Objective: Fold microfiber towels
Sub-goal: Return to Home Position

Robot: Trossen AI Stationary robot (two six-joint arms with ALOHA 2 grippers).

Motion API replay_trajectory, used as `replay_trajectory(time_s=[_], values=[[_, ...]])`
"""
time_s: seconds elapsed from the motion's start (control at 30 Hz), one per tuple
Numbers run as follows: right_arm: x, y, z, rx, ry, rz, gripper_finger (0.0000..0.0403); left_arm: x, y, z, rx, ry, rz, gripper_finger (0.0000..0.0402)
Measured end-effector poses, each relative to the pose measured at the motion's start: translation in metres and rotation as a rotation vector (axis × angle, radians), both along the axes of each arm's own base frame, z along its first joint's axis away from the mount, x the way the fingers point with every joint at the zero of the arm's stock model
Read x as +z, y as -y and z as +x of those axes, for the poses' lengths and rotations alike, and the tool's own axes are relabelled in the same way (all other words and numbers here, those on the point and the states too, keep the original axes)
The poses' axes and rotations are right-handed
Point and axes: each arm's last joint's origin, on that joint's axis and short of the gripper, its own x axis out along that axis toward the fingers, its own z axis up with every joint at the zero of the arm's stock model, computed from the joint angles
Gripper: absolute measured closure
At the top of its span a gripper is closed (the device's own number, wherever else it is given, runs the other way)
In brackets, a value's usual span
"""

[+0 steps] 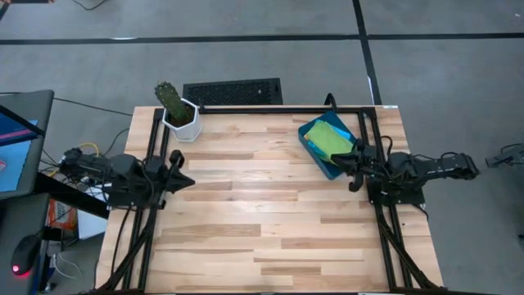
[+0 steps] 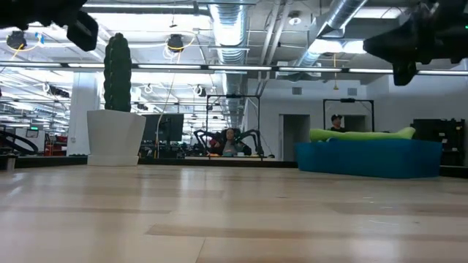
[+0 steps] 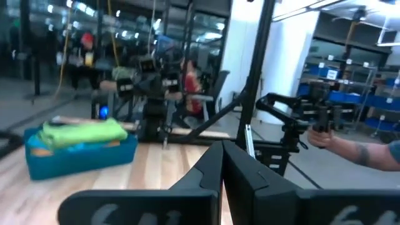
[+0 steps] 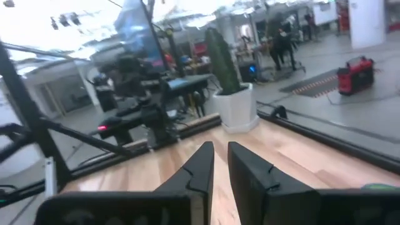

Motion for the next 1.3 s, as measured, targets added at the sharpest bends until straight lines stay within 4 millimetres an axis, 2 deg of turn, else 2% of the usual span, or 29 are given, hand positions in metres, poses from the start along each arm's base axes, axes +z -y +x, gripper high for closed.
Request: replay_trajectory(time_s=[0.13,0.27,0.4,0.6,0.73,0.93,1.2,1.3], values=[[-0.013,-0.003,-0.002,0.032,0.0,-0.045,0.0331,-0.012,-0.003,-0.009,0.016,0.037,0.071,0.0401],[-0.023,-0.003,-0.004,0.033,0.021,-0.047,0.0331,-0.022,-0.003,-0.007,-0.005,-0.015,0.125,0.0402],[-0.032,-0.004,-0.002,0.07,-0.016,-0.076,0.0331,-0.029,-0.003,-0.007,-0.042,-0.102,0.092,0.0402],[-0.034,-0.004,0.0,0.076,-0.04,-0.092,0.0331,-0.036,0.002,-0.008,-0.213,-0.185,0.048,0.0402],[-0.034,-0.003,0.0,0.062,-0.044,-0.092,0.0331,-0.04,0.002,-0.009,-0.214,-0.233,0.023,0.0401],[-0.034,-0.002,0.001,0.055,-0.045,-0.091,0.0331,-0.042,0.003,-0.009,-0.263,-0.225,0.123,0.0402],[-0.034,-0.002,0.001,0.055,-0.045,-0.091,0.0331,-0.049,0.0,-0.009,-0.154,-0.305,0.146,0.0401],[-0.034,-0.002,0.001,0.055,-0.045,-0.091,0.0331,-0.054,-0.001,-0.01,-0.107,-0.374,0.088,0.0402]])
